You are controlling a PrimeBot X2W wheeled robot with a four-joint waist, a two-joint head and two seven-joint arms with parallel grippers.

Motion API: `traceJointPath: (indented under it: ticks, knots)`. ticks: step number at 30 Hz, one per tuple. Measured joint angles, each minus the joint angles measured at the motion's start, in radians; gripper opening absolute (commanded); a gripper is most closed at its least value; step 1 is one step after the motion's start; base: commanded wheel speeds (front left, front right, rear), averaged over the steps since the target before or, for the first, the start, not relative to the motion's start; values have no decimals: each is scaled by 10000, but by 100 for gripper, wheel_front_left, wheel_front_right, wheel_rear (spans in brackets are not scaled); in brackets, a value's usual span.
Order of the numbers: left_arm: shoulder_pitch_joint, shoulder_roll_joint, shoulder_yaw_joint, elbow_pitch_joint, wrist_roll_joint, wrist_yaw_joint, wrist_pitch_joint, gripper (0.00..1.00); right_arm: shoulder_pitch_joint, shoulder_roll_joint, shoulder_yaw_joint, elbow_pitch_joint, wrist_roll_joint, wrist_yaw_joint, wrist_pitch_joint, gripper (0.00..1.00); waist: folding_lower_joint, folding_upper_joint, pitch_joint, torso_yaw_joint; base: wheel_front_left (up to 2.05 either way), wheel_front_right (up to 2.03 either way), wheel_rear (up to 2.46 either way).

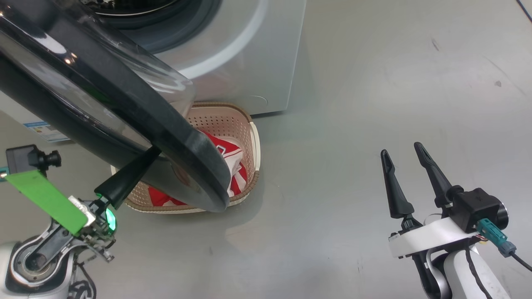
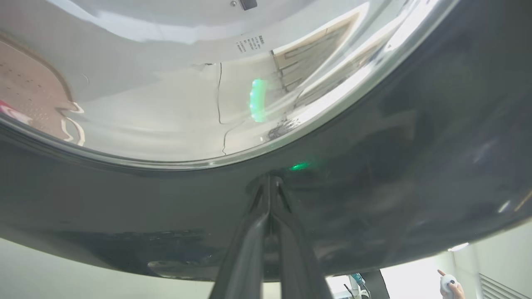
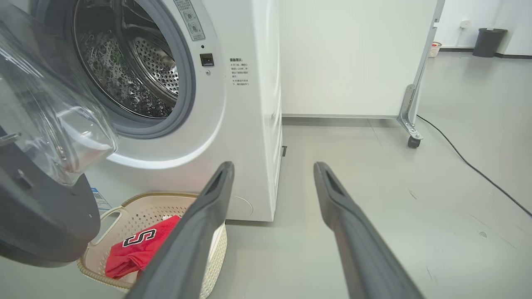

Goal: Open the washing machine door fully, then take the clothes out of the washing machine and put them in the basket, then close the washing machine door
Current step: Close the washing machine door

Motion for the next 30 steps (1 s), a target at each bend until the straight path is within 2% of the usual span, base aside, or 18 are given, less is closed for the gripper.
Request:
traceJointPath:
  ticks: [15, 23, 30]
  knots:
    - [-2155, -345, -249, 1210, 968, 274, -740, 0, -591, 130, 29, 173, 186, 151, -186, 100, 0, 0, 859, -841, 0, 0, 0]
    - [-3314, -725, -42, 2127, 1043, 278, -1321, 0, -769, 190, 82, 437, 247, 176, -276, 100, 0, 0, 1135, -1291, 0, 0, 0]
    - [-3899, -734, 98, 2828, 1143, 272, -1634, 0, -840, 272, 182, 639, 257, 255, -320, 100, 0, 0, 1193, -1611, 0, 0, 0]
